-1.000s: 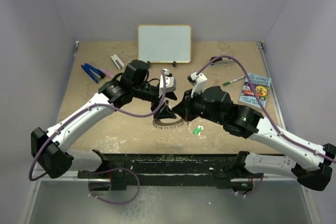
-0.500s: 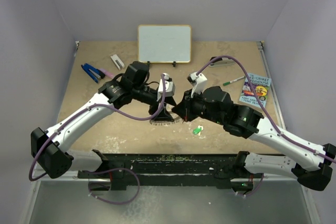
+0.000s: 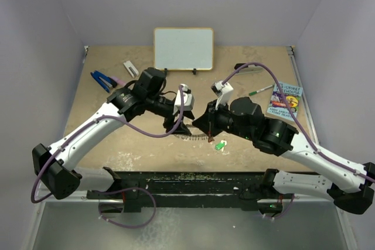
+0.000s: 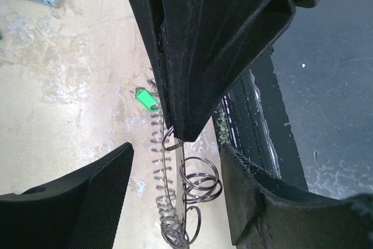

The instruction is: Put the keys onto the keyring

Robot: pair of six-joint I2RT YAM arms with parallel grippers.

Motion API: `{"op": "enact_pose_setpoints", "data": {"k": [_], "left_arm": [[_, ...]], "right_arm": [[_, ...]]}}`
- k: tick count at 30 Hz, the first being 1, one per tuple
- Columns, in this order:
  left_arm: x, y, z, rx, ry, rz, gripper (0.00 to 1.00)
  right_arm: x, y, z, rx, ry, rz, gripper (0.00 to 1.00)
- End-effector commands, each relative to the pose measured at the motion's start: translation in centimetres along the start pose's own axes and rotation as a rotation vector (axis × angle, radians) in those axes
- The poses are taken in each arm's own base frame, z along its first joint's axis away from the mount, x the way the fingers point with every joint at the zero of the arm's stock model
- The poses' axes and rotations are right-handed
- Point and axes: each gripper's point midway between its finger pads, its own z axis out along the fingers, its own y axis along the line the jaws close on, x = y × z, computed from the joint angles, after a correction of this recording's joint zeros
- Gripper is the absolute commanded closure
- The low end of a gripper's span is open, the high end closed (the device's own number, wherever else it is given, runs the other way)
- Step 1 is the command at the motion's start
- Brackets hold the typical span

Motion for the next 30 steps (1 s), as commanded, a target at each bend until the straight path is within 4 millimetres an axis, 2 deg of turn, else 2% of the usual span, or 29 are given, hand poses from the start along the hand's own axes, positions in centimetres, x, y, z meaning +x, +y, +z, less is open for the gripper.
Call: {"op": "enact_pose_setpoints", "data": {"k": [1, 3, 7, 11, 22, 30], "left_arm": [[-2.4, -0.9, -2.1, -0.024, 0.006, 0.154, 0.33], [-2.3, -1.1, -2.5, -0.033, 0.028, 0.17, 0.32], [-2.9, -1.2, -3.0, -0.044, 0.035, 0.187, 0.14], [-4.4, -1.8, -2.9, -0.009, -0.013, 0.17, 0.06], [-6.3, -0.8, -2.1, -0.022, -0.095, 0.055, 0.04], [-5.3, 1.1, -1.1, -0.091, -0.1, -0.015, 0.04]], "right_arm": [[-3.5, 2.0, -2.0, -0.065, -0.111, 0.015, 1.0], [-3.5, 2.1, -2.1, -0.067, -0.113, 0.017, 1.0], [-3.5, 2.1, -1.8, -0.067, -0.109, 0.017, 1.0], [-3.5, 2.3, -1.5, -0.065, -0.107, 0.014, 1.0], [-3.6, 2.4, -1.3, -0.05, -0.113, 0.01, 1.0], [-3.6, 2.7, -1.0, -0.047, -0.109, 0.001, 1.0]]}}
